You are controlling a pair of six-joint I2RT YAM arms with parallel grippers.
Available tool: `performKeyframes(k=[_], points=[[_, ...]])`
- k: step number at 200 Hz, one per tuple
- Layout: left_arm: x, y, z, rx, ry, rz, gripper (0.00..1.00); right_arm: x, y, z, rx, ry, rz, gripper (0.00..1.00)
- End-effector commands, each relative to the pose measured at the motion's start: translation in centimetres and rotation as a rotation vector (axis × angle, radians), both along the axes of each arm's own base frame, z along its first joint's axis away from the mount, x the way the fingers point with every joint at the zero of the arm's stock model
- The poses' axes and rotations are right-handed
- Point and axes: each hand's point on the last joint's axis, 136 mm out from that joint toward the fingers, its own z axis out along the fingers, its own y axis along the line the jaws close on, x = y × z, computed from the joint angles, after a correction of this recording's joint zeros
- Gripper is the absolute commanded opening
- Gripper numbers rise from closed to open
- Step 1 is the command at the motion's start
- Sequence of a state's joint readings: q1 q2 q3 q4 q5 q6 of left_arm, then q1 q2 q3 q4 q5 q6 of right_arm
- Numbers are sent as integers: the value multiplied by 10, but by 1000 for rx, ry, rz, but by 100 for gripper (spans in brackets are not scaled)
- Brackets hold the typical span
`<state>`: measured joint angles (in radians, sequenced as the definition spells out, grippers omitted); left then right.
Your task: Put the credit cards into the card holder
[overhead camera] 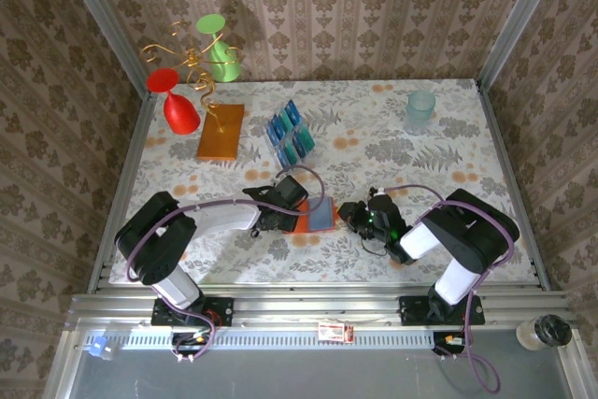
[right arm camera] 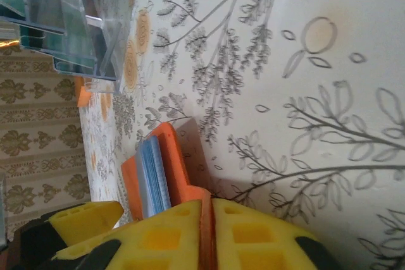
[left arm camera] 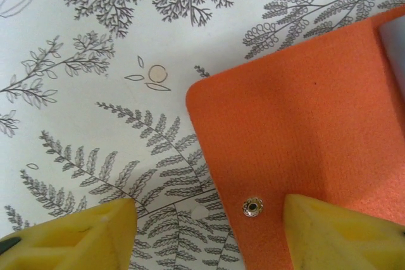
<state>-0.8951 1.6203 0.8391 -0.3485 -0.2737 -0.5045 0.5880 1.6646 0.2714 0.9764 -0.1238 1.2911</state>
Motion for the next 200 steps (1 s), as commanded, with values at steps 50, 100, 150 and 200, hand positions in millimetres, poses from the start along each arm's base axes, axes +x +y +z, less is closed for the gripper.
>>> performKeyframes(k=[50, 100, 150, 200], points=[[8, 7, 15, 50, -45, -12, 63, -5, -16, 11, -144, 20, 31, 41], [9, 1, 24, 29, -63, -21, 63, -8, -27, 54, -226, -58, 57, 23], [10, -4, 25, 10, -68, -21, 63, -5, 20, 87, -227, -100, 232, 12], [8, -1, 23, 14, -68, -9, 63, 1, 59, 50, -259, -13, 301, 8]])
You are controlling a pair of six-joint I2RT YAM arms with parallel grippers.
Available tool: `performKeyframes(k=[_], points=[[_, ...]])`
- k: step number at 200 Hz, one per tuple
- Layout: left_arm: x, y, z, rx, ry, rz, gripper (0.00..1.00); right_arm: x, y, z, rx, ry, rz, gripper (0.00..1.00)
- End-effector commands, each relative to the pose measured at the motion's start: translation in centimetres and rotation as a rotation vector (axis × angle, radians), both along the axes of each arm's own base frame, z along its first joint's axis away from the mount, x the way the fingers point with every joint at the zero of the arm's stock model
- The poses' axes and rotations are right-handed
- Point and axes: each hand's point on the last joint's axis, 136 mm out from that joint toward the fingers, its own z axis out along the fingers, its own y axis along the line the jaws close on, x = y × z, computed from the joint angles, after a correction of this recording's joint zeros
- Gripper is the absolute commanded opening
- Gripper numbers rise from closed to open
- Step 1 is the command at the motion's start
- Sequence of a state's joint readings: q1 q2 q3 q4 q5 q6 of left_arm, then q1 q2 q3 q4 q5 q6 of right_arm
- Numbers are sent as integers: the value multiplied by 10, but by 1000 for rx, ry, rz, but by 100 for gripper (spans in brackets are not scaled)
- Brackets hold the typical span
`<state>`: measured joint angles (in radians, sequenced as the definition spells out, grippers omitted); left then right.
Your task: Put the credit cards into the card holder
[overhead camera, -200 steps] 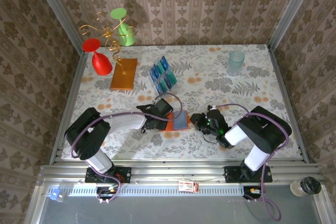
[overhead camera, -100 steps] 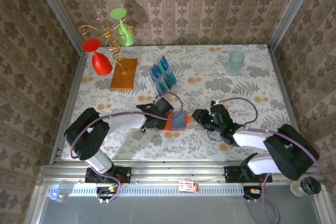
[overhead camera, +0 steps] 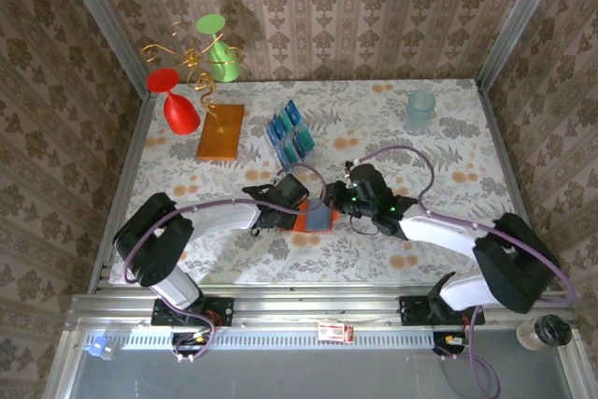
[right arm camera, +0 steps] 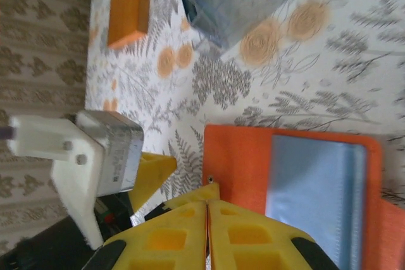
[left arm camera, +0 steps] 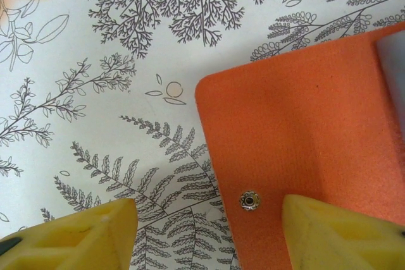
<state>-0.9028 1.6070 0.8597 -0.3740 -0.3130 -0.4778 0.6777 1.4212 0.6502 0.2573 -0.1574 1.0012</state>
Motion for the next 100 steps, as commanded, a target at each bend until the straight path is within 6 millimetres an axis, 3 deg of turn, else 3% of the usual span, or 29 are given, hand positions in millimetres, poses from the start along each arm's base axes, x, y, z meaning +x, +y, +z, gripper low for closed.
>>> performKeyframes(k=[1, 53, 100], points=[[3, -2, 13, -15, -32, 10, 63, -4, 6, -32, -54, 74, 23, 8], [0, 7, 8, -1, -36, 24, 63, -1, -1, -82, -100, 143, 3, 4], [-9, 19, -12, 30, -8, 49, 63, -10, -10, -98, -107, 167, -2, 3]])
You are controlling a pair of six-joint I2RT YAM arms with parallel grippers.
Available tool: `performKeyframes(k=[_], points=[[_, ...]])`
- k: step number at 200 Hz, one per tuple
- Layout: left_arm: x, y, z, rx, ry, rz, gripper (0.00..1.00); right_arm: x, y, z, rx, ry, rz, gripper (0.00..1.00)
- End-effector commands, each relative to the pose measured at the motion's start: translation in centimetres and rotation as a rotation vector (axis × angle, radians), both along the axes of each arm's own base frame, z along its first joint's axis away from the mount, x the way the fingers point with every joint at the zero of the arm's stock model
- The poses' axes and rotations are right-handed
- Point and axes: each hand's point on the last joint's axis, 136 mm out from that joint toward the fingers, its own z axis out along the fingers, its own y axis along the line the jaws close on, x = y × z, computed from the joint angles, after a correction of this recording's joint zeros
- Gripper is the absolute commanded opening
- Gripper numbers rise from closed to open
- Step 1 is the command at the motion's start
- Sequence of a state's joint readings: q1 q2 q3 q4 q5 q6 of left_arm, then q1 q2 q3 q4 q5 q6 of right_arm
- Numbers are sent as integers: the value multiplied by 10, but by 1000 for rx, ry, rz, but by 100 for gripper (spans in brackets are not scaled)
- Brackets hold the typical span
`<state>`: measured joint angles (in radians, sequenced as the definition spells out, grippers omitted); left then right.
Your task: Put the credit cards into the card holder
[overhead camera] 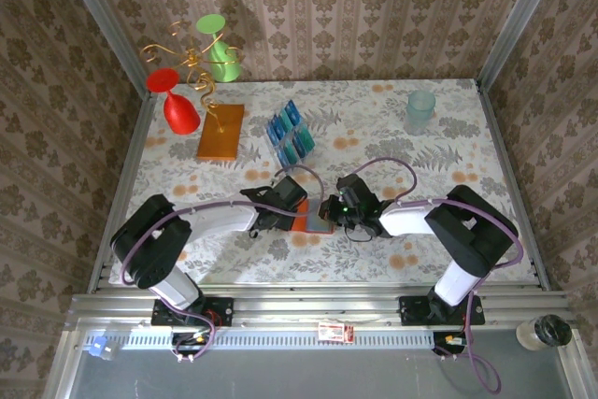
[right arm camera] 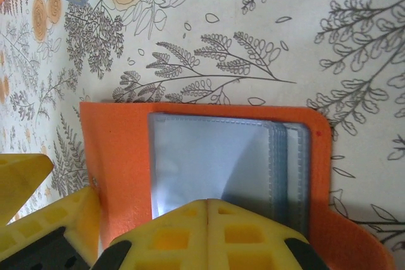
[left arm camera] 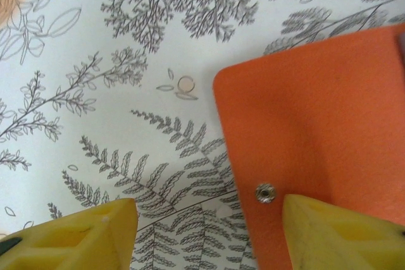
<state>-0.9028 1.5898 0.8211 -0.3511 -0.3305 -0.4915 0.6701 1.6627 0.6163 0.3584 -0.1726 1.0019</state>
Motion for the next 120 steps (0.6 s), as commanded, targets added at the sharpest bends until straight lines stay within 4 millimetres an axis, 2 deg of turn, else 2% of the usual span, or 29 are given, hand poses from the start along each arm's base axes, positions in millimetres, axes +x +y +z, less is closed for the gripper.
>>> performKeyframes(k=[1, 33, 78, 120], points=[[-7, 11, -9, 27, 6, 32, 63, -5, -5, -13, -6, 24, -6, 3], [-14, 16, -23, 55, 37, 37, 62, -5, 2, -4, 14, 2, 40, 3], [-13, 11, -9, 38, 4, 29, 62, -3, 22, 20, 47, -43, 159, 1], [-13, 8, 2, 14, -13, 31, 62, -2, 33, 34, 52, -69, 203, 0]])
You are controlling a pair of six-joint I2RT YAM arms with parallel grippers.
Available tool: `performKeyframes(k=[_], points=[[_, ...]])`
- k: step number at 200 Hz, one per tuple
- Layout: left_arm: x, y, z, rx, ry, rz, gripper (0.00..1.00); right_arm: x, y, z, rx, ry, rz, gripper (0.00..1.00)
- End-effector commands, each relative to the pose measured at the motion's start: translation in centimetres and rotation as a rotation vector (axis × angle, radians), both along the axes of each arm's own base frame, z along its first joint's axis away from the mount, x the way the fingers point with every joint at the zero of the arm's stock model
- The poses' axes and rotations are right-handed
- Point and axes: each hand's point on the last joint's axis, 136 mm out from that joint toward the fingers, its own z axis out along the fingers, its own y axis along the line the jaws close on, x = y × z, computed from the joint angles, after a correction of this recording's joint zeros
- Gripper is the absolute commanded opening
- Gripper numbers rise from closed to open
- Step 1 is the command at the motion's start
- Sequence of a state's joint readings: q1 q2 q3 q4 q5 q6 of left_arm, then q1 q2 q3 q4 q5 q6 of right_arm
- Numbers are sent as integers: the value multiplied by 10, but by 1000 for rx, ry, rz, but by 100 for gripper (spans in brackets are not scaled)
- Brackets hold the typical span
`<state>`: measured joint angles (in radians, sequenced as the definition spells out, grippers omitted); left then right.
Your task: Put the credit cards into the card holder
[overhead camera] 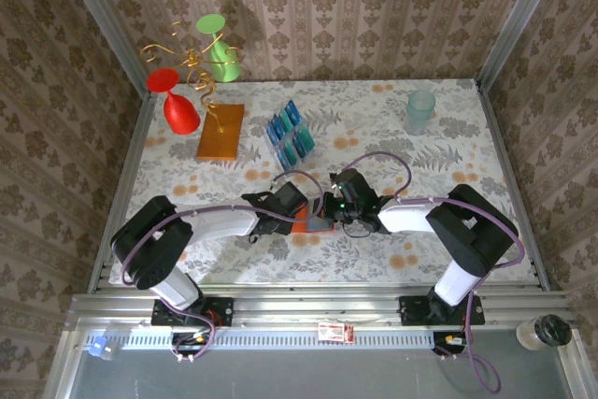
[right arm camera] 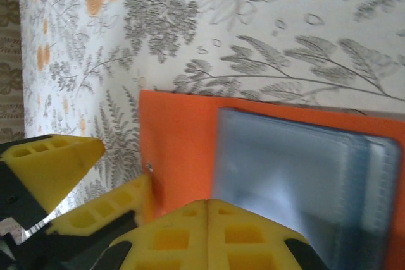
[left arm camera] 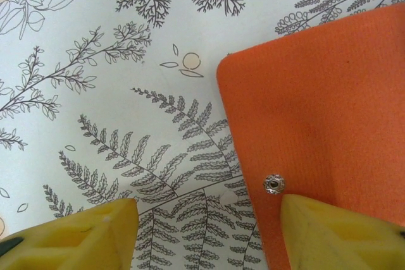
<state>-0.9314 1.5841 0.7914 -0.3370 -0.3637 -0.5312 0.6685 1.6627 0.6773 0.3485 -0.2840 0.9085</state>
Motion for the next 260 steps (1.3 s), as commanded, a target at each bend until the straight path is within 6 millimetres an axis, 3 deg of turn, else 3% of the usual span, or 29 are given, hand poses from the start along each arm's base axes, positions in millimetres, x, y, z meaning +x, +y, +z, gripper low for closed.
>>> performKeyframes(k=[1, 62, 110, 171, 203, 260], points=[[-7, 6, 6, 4, 3, 14, 62, -3, 9, 11, 1, -20, 62, 0], [-5, 4, 14, -18, -11, 19, 63, -7, 33, -1, 19, 11, 104, 0], [4, 5, 32, -43, -47, 35, 68, -11, 31, -24, 22, 54, 78, 0], [29, 11, 68, -188, -99, 105, 80, -12, 22, -36, 6, 76, 25, 0], [44, 14, 82, -268, -118, 135, 100, -12, 23, -30, 14, 69, 30, 0], [83, 19, 103, -429, -158, 129, 100, -9, 25, -23, 7, 48, 43, 0]])
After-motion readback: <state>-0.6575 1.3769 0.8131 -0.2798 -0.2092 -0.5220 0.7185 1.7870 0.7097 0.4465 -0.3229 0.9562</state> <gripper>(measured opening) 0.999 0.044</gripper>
